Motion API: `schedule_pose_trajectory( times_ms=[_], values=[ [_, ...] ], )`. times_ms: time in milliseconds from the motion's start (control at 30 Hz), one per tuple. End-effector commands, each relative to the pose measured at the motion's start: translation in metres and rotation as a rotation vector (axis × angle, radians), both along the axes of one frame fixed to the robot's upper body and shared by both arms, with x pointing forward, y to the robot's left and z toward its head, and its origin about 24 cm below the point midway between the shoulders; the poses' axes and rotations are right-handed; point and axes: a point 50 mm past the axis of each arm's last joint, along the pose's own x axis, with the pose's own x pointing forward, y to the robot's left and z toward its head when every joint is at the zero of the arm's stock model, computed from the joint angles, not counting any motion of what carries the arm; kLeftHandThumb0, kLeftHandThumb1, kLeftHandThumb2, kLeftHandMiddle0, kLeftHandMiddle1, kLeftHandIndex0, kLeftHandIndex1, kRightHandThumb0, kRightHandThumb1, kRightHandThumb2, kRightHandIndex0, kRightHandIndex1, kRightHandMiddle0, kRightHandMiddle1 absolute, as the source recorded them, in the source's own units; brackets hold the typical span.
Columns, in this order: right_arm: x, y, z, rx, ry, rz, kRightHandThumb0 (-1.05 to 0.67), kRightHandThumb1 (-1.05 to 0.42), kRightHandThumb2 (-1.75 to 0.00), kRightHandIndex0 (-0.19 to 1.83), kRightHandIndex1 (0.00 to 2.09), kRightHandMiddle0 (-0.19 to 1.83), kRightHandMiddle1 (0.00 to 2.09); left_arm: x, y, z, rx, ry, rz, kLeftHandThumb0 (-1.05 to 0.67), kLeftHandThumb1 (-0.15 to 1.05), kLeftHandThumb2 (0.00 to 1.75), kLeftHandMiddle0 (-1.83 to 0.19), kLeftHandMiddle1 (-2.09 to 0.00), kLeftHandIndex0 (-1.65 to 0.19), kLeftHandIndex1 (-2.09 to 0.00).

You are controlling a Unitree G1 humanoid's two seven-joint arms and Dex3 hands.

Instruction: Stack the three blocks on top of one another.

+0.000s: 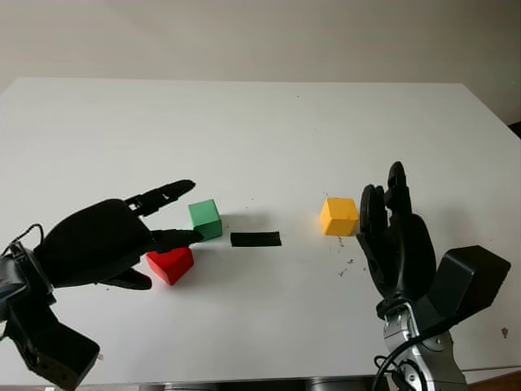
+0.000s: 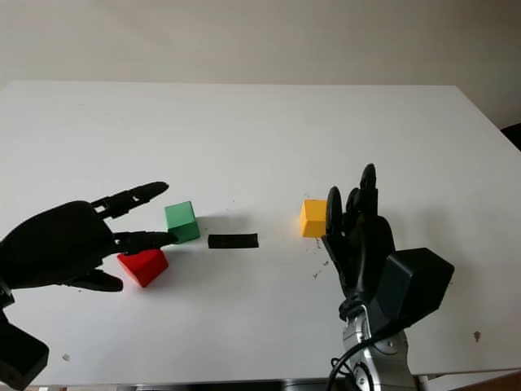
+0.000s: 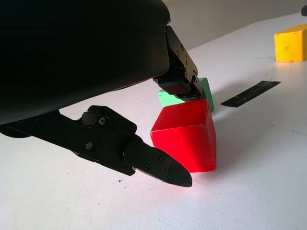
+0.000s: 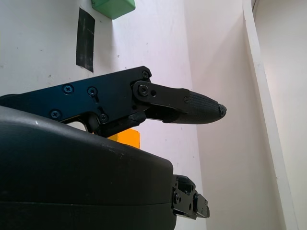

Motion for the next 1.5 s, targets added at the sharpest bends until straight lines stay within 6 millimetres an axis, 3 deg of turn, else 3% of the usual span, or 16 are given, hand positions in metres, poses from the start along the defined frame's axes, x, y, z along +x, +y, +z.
schedule_pose_trajectory(
  times_ms=[0, 300, 433, 733, 1200, 1467],
  values=[
    [-0.002, -0.001, 0.004, -0.006, -0.023, -0.004, -0.61, -1.05, -0.54, -0.19, 0.0, -0.19, 0.0, 0.001, -0.002, 0.002, 0.012, -0.009, -0.007, -0.5, 0.91, 0.06, 0.08, -0.06, -0.52, -0.08],
    [-0.003, -0.002, 0.005, -0.007, -0.022, -0.009, -0.61, -1.05, -0.54, -0.19, 0.0, -0.19, 0.0, 0.002, -0.003, 0.001, 0.018, -0.009, 0.001, -0.49, 0.94, 0.06, 0.02, -0.07, -0.6, -0.15],
    [-0.003, -0.002, 0.005, -0.015, -0.023, -0.005, -0.61, -1.05, -0.54, -0.19, 0.0, -0.19, 0.0, 0.003, -0.004, 0.0, 0.039, -0.037, 0.018, -0.43, 1.0, 0.06, -0.02, -0.06, -0.3, -0.84],
    [-0.004, -0.003, 0.004, -0.015, -0.022, -0.006, -0.62, -1.05, -0.52, -0.19, 0.0, -0.19, 0.0, 0.003, -0.008, 0.0, 0.043, -0.058, 0.028, -0.4, 1.04, 0.07, -0.1, -0.06, -0.19, -1.24],
    [-0.002, -0.002, 0.004, -0.003, -0.02, -0.009, -0.6, -1.05, -0.51, -0.19, 0.0, -0.19, 0.0, -0.001, -0.011, 0.007, 0.011, -0.048, 0.009, -0.42, 1.03, 0.05, -0.18, -0.06, -0.14, -1.36],
    [0.0, -0.001, 0.005, -0.031, -0.012, -0.006, -0.6, -1.05, -0.5, -0.19, 0.0, -0.19, 0.02, -0.005, -0.019, 0.037, -0.06, -0.055, -0.044, -0.4, 1.01, 0.05, -0.17, -0.05, -0.13, -1.36]
  ],
)
